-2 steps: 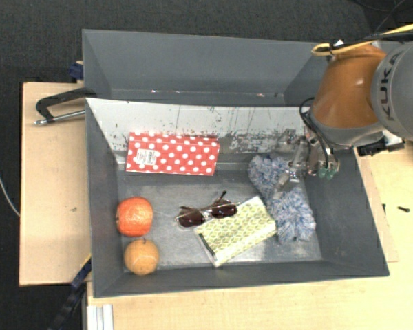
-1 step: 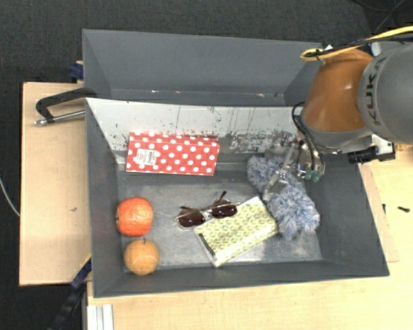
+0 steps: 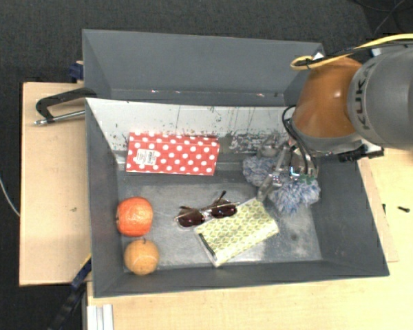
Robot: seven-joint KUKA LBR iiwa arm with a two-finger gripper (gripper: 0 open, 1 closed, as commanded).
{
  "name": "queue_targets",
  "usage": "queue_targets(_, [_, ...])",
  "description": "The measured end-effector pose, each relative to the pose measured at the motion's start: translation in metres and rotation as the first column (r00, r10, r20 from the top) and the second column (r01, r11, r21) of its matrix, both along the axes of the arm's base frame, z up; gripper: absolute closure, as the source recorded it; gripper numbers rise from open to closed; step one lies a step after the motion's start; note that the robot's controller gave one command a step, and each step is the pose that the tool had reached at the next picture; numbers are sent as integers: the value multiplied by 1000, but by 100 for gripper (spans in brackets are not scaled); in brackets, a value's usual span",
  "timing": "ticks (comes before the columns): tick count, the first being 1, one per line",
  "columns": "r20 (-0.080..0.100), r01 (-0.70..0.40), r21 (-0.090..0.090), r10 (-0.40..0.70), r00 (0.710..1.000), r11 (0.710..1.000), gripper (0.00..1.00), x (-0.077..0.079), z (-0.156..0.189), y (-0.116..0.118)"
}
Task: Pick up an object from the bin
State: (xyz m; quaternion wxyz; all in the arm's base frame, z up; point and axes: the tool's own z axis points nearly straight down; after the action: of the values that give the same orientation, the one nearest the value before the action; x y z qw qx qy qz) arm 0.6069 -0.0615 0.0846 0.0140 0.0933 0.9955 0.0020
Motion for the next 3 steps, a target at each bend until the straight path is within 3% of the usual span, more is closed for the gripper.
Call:
queue_targets(1, [-16, 1, 0, -1, 1000, 1000, 100, -5, 0, -2])
queue_targets(2, [-16, 1, 0, -1, 1000, 1000, 100, -5, 0, -2])
queue_targets(3, [-17, 1, -1, -1, 1000, 1000, 100, -2, 31, -1])
